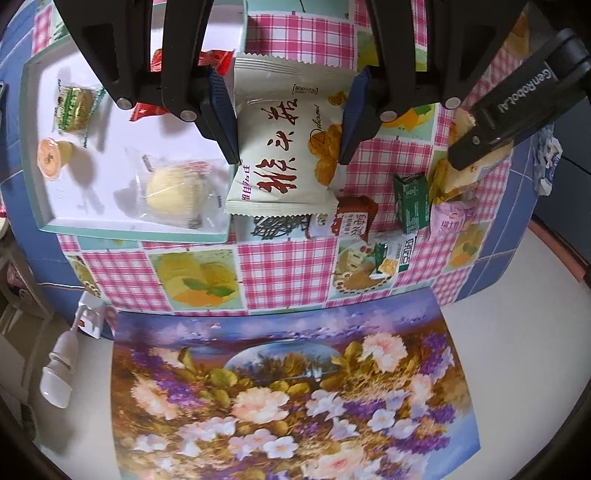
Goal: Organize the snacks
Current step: 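Carry the wrapped cake and white pack into the white tray and release both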
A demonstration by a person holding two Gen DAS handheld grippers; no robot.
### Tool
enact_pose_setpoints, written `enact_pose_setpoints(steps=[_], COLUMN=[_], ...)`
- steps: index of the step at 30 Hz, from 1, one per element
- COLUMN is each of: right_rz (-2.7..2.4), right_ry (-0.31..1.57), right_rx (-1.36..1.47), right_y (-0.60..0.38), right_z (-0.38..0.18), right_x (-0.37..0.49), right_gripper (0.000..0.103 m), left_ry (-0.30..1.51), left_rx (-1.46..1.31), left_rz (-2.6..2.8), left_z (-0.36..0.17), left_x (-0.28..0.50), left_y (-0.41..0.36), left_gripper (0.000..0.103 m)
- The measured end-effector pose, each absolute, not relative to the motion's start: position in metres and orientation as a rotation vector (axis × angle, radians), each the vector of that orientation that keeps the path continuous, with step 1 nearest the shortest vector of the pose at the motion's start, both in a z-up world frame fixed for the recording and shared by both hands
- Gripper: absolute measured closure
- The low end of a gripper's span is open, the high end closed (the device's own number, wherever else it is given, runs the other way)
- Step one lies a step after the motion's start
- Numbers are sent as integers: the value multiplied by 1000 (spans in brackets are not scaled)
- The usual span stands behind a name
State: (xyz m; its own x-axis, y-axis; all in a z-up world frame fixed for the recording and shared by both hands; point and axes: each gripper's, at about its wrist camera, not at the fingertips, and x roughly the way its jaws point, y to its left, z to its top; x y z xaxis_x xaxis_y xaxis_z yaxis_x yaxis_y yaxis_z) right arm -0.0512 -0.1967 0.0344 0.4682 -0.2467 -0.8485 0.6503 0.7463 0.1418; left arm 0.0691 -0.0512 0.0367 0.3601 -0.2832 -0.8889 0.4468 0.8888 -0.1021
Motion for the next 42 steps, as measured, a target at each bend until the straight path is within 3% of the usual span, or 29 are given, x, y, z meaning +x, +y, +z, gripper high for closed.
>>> enact_pose_setpoints(steps=[18, 42], right_rz=[-737, -939], right_ry=[903, 822], right_rx=[602, 743], right_y=[-270, -356], right_z=[42, 48], right_x=[-114, -220], right_gripper=[48, 47], left_ry=[1027, 958], left_rx=[257, 522], left_rz=[-572, -841], left_z=[62, 49], left_x=[22, -93], left_y=[-115, -241], left_gripper=[26, 26])
